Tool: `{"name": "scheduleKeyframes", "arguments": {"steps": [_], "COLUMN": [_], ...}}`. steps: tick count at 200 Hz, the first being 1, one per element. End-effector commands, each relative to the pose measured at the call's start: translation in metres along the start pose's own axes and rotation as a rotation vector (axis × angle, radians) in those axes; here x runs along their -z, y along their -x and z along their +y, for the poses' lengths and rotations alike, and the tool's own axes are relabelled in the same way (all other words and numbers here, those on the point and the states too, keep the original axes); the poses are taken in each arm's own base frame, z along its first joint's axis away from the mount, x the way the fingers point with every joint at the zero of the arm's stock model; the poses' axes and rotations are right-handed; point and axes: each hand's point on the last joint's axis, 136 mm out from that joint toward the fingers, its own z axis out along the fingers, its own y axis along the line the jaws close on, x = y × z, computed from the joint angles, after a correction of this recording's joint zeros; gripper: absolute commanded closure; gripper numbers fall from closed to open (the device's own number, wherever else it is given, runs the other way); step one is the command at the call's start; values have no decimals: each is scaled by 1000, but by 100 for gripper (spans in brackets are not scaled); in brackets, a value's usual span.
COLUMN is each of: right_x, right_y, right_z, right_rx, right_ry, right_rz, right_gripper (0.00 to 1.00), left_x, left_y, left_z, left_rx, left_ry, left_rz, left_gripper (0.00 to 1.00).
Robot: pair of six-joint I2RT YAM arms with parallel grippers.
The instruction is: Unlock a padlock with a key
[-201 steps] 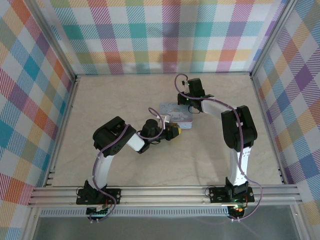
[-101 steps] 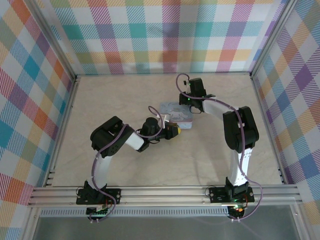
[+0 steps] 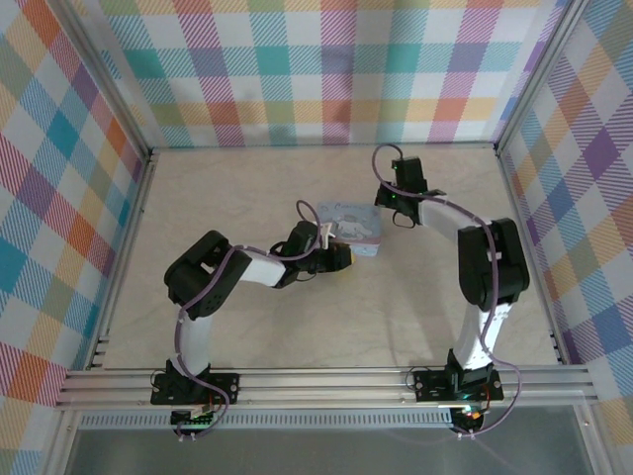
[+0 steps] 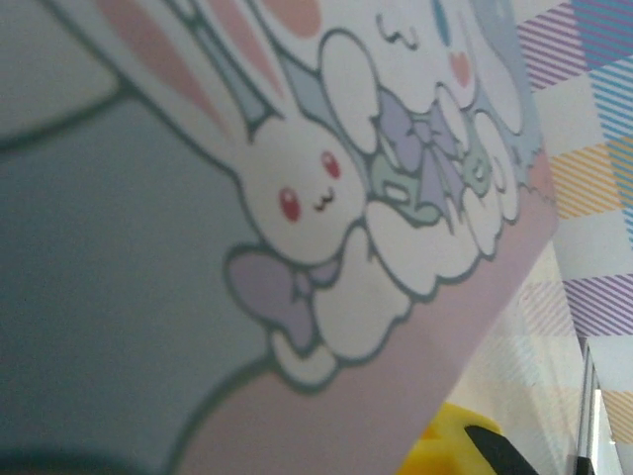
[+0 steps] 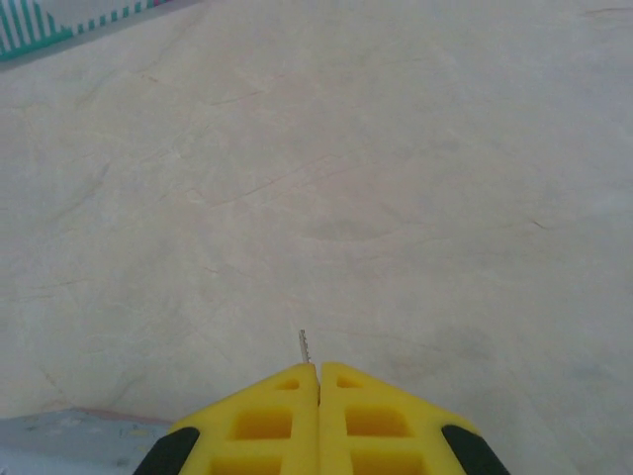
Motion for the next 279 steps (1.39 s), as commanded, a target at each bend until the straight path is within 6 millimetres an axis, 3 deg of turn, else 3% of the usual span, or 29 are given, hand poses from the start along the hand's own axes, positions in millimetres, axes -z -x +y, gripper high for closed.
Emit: {"name": "scheduleKeyframes", "arguments": {"steps": [1, 95, 161, 199, 231, 279], "right_x": [30, 129, 215, 255, 264, 241], "right_y": [13, -34, -39, -39, -43, -61], "right_z": [10, 45, 78, 85, 82, 60], "right_rx": [-58, -184, -140, -123, -179, -382], "right_ry": [66, 415, 699, 799, 842, 819], "right_rz": [-69, -86, -181, -261, -290, -278], "right_gripper": [100, 100, 100, 100, 100, 100], "left_x": [7, 17, 23, 24, 23, 26], "left_y": [-18, 9, 17, 22, 27, 38], "left_z": [26, -7, -17, -20, -26, -34], "left_rx": [114, 152, 160, 161, 178, 193], "left_ry": [130, 129, 112, 109, 97, 82], "left_rz": [99, 104, 84, 69, 59, 30], "left_gripper": [89, 88, 88, 88, 88, 88]}}
